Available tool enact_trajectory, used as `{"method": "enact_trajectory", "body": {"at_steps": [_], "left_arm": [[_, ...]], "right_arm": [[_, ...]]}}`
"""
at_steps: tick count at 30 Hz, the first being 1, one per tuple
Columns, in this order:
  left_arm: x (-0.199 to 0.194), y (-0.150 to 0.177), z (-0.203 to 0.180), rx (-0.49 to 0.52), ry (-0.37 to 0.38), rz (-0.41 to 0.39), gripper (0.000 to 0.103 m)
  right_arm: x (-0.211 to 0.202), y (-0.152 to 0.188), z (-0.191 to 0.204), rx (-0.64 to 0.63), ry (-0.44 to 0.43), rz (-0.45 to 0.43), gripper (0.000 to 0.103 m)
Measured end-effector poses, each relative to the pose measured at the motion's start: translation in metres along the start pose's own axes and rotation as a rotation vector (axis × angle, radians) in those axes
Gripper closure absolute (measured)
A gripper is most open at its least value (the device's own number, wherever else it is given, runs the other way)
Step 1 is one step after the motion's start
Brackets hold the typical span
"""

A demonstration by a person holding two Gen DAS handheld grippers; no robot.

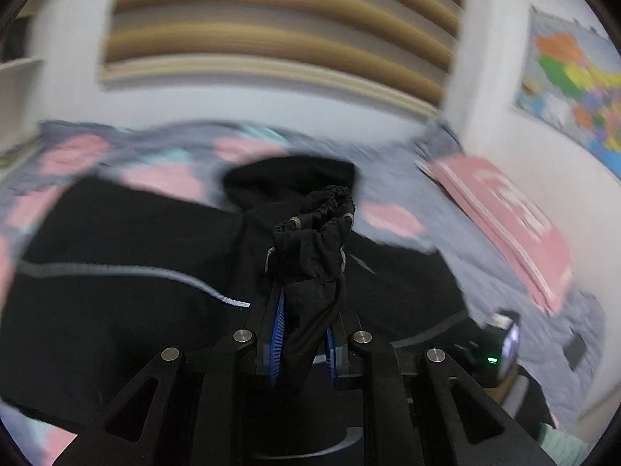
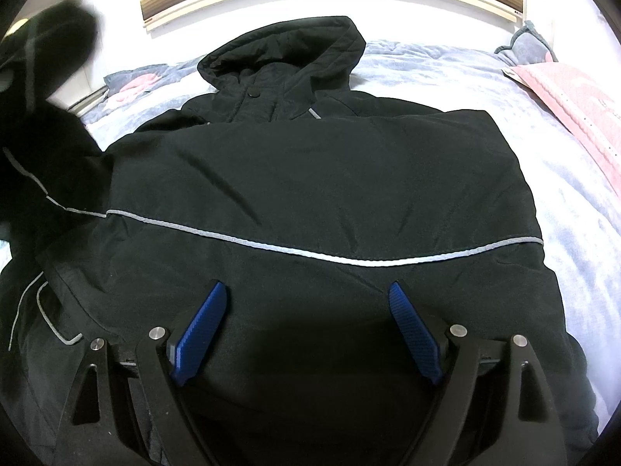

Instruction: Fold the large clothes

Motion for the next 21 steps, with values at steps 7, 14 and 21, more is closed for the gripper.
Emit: {"method": "enact_trajectory", "body": {"at_steps": [7, 14, 21], "left_arm": [[0.112, 0.082, -0.043, -0.029, 0.057, 0.271, 0.084], [0.115, 0.084, -0.039, -0.234, 0.233, 0.346, 0.078], [0.059, 0.072, -0.072, -0.344, 0.504, 0.374, 0.034]], "right_arm": [[-0.002, 0.000, -0.001, 0.019, -0.032, -0.016, 0.013], [-0.005, -0.002, -0.001, 0.027, -0.058, -0.020, 0.011], [-0.026, 0.003, 0.006, 0.022, -0.116, 0.034, 0.011]]}}
Point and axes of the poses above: each gripper's, at about its wrist camera, not at the fingertips, and x roughly the way its jaws point, z to its left, y to its underside, the point moved 10 cm from there along x, roughly the way its jaws point, and after that the axes turned 5 degrees about -x, right-handed, at the moved point
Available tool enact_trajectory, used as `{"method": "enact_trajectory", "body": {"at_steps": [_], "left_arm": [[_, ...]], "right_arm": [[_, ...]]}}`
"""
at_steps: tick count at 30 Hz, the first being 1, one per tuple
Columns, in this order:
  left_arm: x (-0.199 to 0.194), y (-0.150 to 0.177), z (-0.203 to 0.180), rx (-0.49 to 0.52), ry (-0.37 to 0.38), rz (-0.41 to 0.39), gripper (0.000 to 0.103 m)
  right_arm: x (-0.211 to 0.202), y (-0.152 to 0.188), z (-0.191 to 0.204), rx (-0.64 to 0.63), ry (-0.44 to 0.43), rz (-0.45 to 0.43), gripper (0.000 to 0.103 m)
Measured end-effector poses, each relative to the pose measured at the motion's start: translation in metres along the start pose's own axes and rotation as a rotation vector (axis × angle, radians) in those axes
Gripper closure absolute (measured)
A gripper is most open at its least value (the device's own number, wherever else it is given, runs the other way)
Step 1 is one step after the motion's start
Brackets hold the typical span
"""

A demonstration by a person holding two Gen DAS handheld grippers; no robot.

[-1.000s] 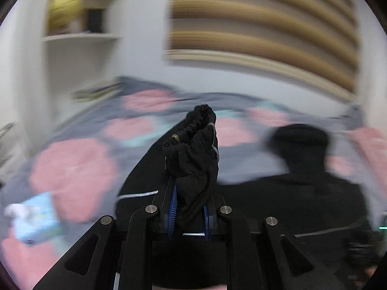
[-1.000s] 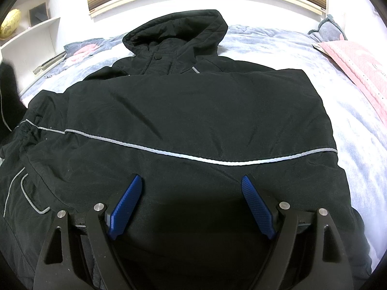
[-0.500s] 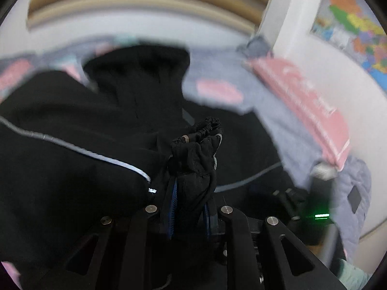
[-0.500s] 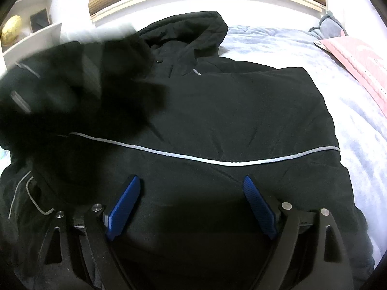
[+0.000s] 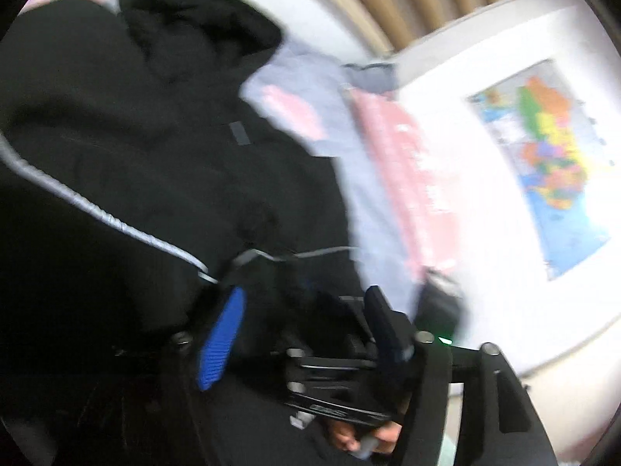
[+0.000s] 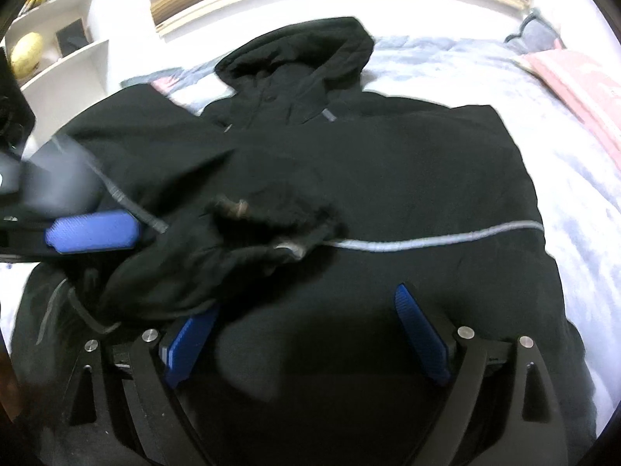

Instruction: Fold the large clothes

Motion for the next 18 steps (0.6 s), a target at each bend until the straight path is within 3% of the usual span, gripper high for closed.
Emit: {"method": "enact_trajectory", "body": {"at_steps": [4, 6, 8, 10, 13, 15, 17, 18], "left_arm": [[-0.035, 0.000, -0.020, 0.049, 0.012, -0.057, 0.034], [-0.054, -0.001, -0.017, 0.072, -0.037, -0.106, 0.034], [-0.077, -0.003, -0.006, 0.095, -0.149, -0.174, 0.034], [-0.098, -0.004, 0.004, 0.096, -0.204, -0.223, 0.034], [-0.125, -0.006, 0.020, 0.074, -0.246, -0.277, 0.034], [-0.143, -0.008, 0.033, 0.053, -0.275, -0.309, 0.034], [-0.157, -0.009, 0.045, 0.042, -0.293, -0.331, 0.034], [-0.164, -0.010, 0.050, 0.045, -0.313, -0.344, 0.034]], "right_arm": [[-0.028, 0.015, 0.010, 0.007, -0.092, 0.037, 0.010], [-0.040, 0.016, 0.012, 0.041, -0.140, 0.035, 0.010], [-0.046, 0.008, 0.018, 0.112, -0.243, 0.043, 0.010], [-0.044, -0.003, 0.023, 0.195, -0.319, 0.053, 0.010], [-0.020, -0.015, 0.019, 0.311, -0.308, 0.088, 0.011], [-0.002, -0.022, 0.022, 0.354, -0.341, 0.092, 0.030], [0.012, -0.024, 0.029, 0.332, -0.311, 0.132, 0.066], [0.013, -0.026, 0.032, 0.307, -0.285, 0.136, 0.067]]}}
Point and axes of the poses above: each gripper's, at about its wrist camera, not at the fingertips, and x roughly the way its jaws point, z to its left, y to its underside, the point moved 10 cm from there along x, roughly the way its jaws point, and after that the axes turned 5 degrees about -x, right-handed, at the moved point
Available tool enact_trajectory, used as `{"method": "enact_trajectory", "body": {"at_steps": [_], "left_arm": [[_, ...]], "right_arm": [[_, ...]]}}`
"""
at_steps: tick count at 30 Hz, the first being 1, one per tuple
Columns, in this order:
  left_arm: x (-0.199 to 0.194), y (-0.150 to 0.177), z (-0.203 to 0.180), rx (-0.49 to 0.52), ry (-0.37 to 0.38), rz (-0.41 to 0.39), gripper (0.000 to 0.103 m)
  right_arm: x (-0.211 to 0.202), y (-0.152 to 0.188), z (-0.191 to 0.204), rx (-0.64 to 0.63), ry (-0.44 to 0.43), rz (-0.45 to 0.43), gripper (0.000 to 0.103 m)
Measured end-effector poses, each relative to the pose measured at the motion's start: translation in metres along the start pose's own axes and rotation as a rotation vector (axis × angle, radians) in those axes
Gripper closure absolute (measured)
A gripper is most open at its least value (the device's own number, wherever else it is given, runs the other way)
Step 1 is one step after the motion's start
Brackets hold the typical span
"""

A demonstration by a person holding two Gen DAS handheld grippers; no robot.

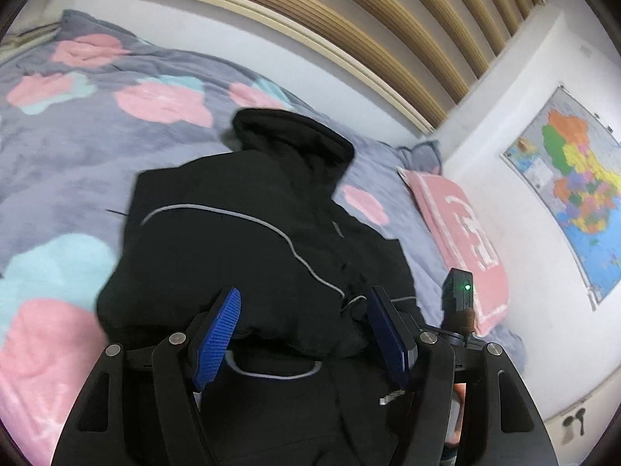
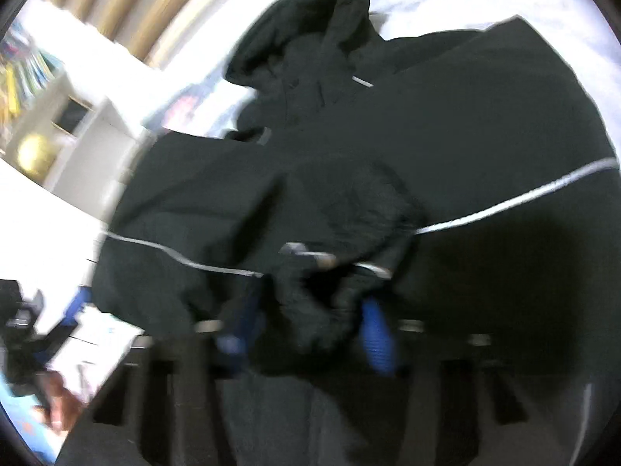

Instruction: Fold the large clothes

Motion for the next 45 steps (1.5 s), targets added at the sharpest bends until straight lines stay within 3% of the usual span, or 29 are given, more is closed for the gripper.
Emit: {"method": "enact_trajectory", "body": {"at_steps": [2, 4, 8, 11, 14, 18, 20, 23, 27, 31, 34, 37, 40, 42, 45], "left_arm": [[-0.004, -0.007, 0.012, 0.018, -0.059, -0.024, 0.034], [-0.002, -0.019, 0.022, 0.054, -0.161, -0.053, 0.034], [0.017, -0.026, 0.028, 0.071, -0.191, -0.041, 0.034], [0.052, -0.014, 0.038, 0.076, -0.229, 0.032, 0.034], [0.107, 0.008, 0.066, 0.046, -0.305, 0.149, 0.034], [0.124, 0.020, 0.079, 0.094, -0.353, 0.152, 0.034], [0.123, 0.022, 0.077, 0.118, -0.362, 0.158, 0.034], [0.119, 0.020, 0.075, 0.129, -0.360, 0.157, 0.034], [0.089, 0.006, 0.052, 0.160, -0.336, 0.085, 0.034], [0.067, -0.013, 0.024, 0.175, -0.300, -0.008, 0.034], [0.081, -0.010, 0.035, 0.160, -0.333, -0.002, 0.034], [0.114, 0.016, 0.076, 0.130, -0.414, 0.042, 0.034], [0.115, 0.025, 0.078, 0.199, -0.407, -0.074, 0.033], [0.117, 0.025, 0.079, 0.201, -0.420, -0.081, 0.033], [0.119, 0.023, 0.080, 0.211, -0.431, -0.084, 0.032]], "right_arm": [[-0.010, -0.006, 0.009, -0.056, 0.033, -0.032, 0.073], [-0.036, -0.016, 0.014, -0.132, 0.126, -0.099, 0.073], [-0.111, -0.040, 0.001, -0.202, 0.277, -0.240, 0.074], [-0.135, -0.048, -0.029, -0.210, 0.374, -0.253, 0.074], [-0.110, -0.040, -0.066, -0.176, 0.436, -0.165, 0.073], [-0.056, -0.003, -0.114, -0.142, 0.469, -0.030, 0.073], [-0.057, 0.004, -0.122, -0.122, 0.425, -0.077, 0.071], [-0.060, 0.002, -0.120, -0.105, 0.414, -0.071, 0.070], [-0.085, -0.007, -0.104, -0.108, 0.420, -0.068, 0.052], [-0.130, -0.041, -0.054, -0.175, 0.361, -0.233, 0.025], [-0.119, -0.048, -0.019, -0.275, 0.390, -0.255, 0.025], [-0.081, -0.042, -0.028, -0.317, 0.473, -0.197, 0.027], [-0.040, -0.019, -0.071, -0.340, 0.589, -0.118, 0.025], [-0.039, -0.010, -0.079, -0.329, 0.532, -0.202, 0.024], [-0.038, -0.010, -0.080, -0.341, 0.550, -0.225, 0.022]]}}
Point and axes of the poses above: each gripper's, at about its wrist camera, not at the fingertips, and x roughly the way its jaws point, z to its left, y to its underside, the point moved 10 cm from there along x, roughly the way its jaws point, and after that the axes turned 5 degrees about -x, right-handed, at the moved point
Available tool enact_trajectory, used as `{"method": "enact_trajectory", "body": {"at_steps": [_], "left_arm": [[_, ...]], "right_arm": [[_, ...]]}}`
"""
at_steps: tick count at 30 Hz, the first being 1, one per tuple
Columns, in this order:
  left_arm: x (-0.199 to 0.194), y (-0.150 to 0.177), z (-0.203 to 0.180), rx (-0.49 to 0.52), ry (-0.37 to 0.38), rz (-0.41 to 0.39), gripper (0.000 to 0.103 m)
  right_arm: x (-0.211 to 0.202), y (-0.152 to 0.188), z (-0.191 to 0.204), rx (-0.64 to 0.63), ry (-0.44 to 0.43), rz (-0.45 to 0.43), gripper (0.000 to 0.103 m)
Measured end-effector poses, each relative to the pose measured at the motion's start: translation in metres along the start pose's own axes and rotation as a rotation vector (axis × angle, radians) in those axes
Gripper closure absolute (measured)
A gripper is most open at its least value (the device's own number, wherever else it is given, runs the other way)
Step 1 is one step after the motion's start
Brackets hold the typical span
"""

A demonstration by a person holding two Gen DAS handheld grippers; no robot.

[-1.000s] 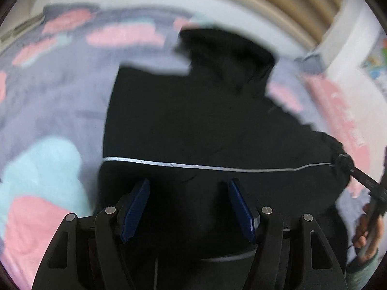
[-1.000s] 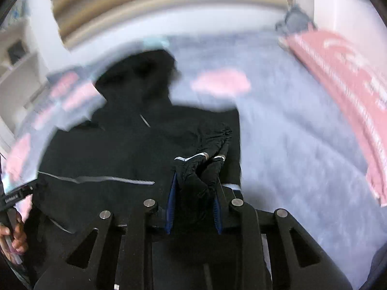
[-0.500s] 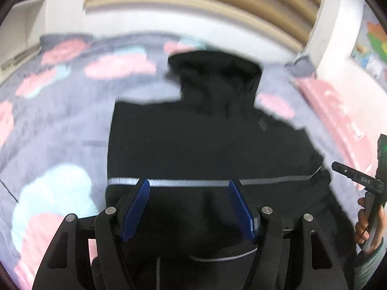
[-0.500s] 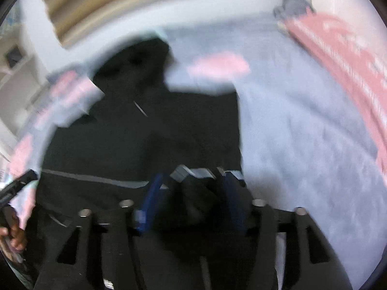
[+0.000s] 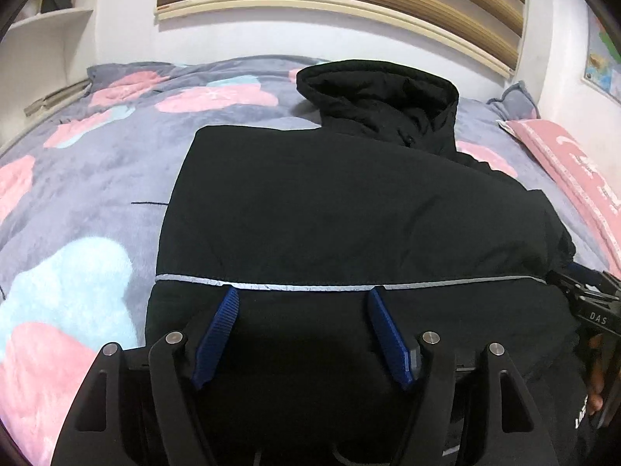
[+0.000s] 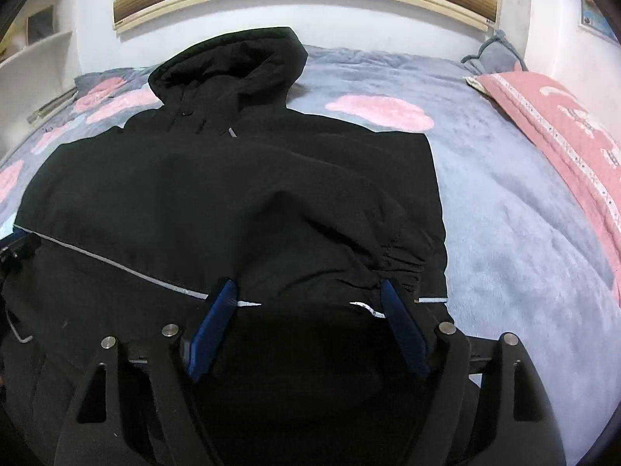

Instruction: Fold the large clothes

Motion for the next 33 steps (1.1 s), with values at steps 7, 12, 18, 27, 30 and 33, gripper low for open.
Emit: {"method": "enact_trajectory", "body": {"at_steps": [7, 12, 18, 27, 30, 33], "left_arm": [[0.000, 0.001, -0.001, 0.001, 0.002, -0.009, 0.032], [0.001, -0.001, -0.003, -0.023, 0.080, -0.031, 0.021], [0.006, -0.004, -0.007, -0.011, 0.091, -0.033, 0.015], [0.003, -0.006, -0.011, 0.013, 0.071, 0.006, 0.015], [-0.026, -0.027, -0.027, 0.010, 0.216, 0.041, 0.015], [-0.056, -0.083, -0.035, 0.033, 0.211, -0.037, 0.015]], "right_arm": [[-0.005, 0.003, 0.001, 0.003, 0.008, -0.026, 0.022], [-0.004, -0.001, 0.004, 0.011, -0.013, -0.059, 0.018], [-0.002, -0.004, 0.005, 0.022, -0.030, -0.081, 0.015], [0.000, -0.005, 0.007, 0.006, -0.027, -0.046, 0.014], [-0.008, -0.014, 0.006, -0.028, -0.044, 0.056, 0.014], [-0.028, -0.056, 0.000, 0.023, -0.141, 0.026, 0.014]]}}
Point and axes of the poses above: each gripper's, at about its wrist camera, not at the fingertips, and x roughly the way its jaws point, z to its left, y to its underside, the point moved 10 cm from there along x, roughly the way its jaws point, and after that the axes turned 5 degrees about -x, right-handed, at the moved point
